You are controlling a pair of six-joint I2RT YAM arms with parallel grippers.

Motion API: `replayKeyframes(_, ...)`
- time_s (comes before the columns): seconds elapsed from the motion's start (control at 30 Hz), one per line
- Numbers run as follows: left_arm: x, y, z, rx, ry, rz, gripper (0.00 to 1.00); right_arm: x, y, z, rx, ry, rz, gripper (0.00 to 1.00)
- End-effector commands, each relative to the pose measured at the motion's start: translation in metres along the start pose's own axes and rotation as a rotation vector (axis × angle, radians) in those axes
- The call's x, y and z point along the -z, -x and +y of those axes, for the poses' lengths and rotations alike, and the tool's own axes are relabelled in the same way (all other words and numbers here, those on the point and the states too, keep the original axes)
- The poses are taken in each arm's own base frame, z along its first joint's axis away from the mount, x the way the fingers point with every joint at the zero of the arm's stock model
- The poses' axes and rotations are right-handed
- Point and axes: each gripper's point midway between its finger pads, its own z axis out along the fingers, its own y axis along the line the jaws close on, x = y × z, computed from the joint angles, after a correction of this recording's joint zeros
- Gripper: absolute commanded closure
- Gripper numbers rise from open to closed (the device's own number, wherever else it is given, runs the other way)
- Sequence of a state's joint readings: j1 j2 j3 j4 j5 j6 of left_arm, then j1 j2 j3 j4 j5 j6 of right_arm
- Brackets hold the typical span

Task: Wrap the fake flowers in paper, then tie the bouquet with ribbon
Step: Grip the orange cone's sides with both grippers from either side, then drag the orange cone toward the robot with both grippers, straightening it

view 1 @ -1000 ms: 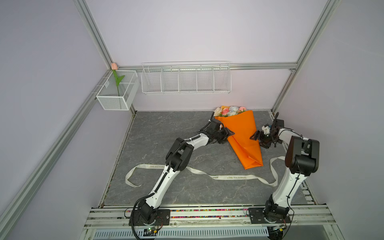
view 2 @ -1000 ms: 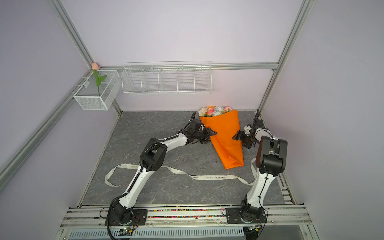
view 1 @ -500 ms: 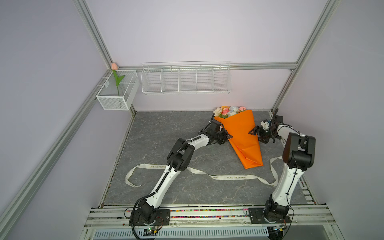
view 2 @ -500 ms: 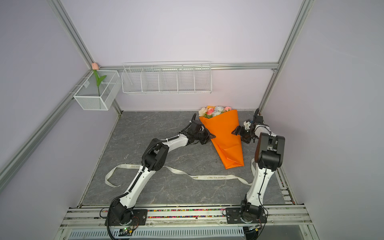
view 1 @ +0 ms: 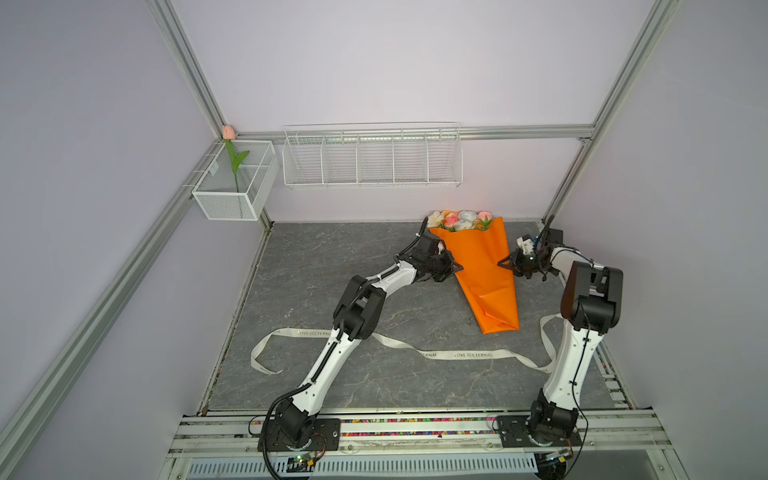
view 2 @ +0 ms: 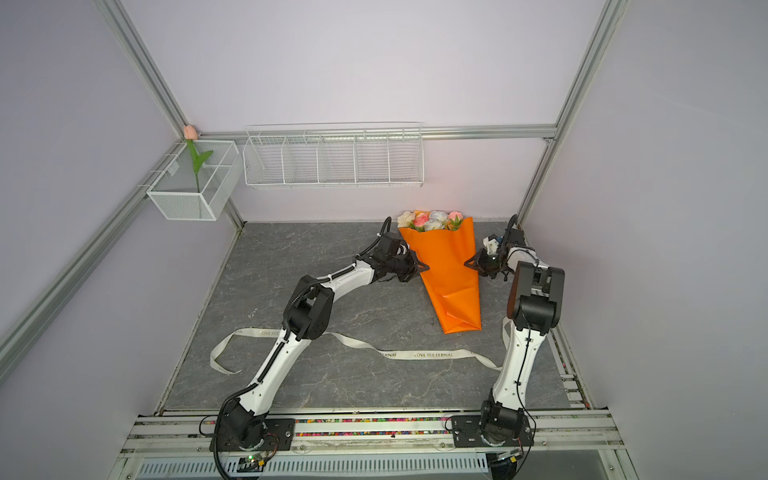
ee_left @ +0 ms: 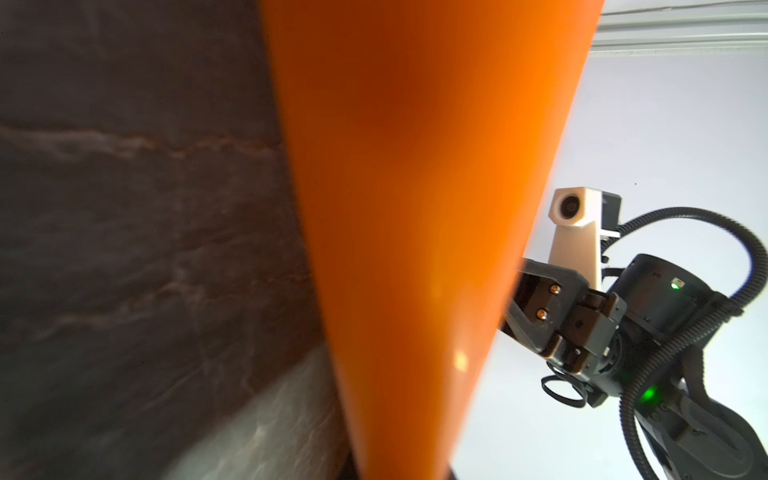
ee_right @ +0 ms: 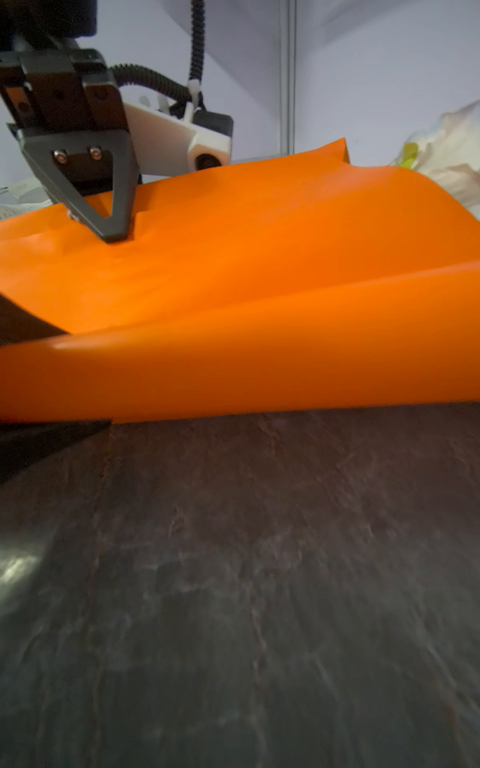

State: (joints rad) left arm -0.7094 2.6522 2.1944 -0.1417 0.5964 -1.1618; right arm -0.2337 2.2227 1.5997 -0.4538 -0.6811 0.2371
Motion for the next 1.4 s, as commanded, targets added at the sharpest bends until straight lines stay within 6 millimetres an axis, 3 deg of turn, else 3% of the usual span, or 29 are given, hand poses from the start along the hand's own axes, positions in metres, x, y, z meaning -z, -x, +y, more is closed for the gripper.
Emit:
replayKeyframes(0.0, 0.017, 0.003, -0.015, -0.066, 0.011, 0.011, 1.00, 0.014, -0.005, 0.026, 0.030, 0.053, -0.003, 0.83)
replayKeyframes(0.53, 0.081, -0.020, -0.034, -0.183, 0.039, 0.010, 1.00, 0.050, -0.055, 0.095, 0.071, 0.118, -0.073, 0.87)
replayKeyframes(0.93, 0.135, -0.060, -0.002, -0.223, 0.141, -0.035, 1.00, 0.049, -0.124, 0.135, 0.210, 0.093, -0.107, 0.91)
replayKeyframes(1.17, 0.180, -0.083, 0.018, -0.257, 0.203, -0.103, 1.00, 0.050, -0.174, 0.154, 0.273, 0.084, -0.122, 0.91)
replayKeyframes(1.37, 0.208, -0.117, 0.050, -0.256, 0.253, -0.080, 1.00, 0.044, -0.221, 0.165, 0.317, 0.058, -0.103, 0.90)
